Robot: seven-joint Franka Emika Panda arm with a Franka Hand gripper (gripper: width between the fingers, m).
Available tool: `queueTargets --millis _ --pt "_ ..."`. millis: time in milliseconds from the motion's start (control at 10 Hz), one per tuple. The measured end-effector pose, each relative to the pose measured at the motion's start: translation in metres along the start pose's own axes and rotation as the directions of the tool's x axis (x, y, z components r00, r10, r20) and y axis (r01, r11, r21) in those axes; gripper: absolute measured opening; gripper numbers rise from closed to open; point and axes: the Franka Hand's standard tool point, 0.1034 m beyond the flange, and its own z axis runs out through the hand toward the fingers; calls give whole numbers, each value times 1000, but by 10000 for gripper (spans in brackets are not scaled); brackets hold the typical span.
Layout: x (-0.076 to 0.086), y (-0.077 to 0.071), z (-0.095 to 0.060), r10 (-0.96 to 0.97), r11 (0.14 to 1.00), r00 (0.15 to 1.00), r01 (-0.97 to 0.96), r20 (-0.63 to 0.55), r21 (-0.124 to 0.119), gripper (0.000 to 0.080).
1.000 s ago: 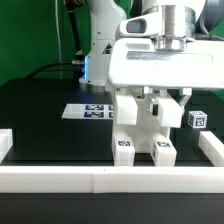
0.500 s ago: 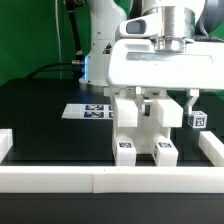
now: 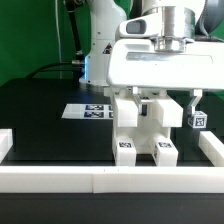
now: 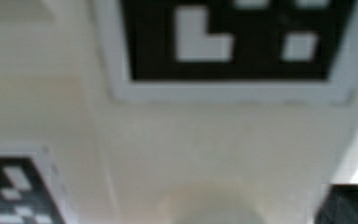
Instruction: Assemble chair
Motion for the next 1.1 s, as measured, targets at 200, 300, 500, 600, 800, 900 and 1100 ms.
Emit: queueTargets --millis 200,300,500,600,800,900,1100 --pt "6 -4 -13 5 1000 1000 -5 10 15 648" --pt "8 -5 -18 7 1000 1000 -8 17 21 648" --pt "13 -6 -29 13 999 1000 -14 21 32 648" --pt "15 -9 -33 16 999 1000 -17 24 37 648" --pt "17 -18 -36 51 998 998 -53 42 45 648" --pt "16 -16 -35 48 998 998 -50 42 44 648" --pt "16 -16 -35 47 998 998 -49 43 44 648"
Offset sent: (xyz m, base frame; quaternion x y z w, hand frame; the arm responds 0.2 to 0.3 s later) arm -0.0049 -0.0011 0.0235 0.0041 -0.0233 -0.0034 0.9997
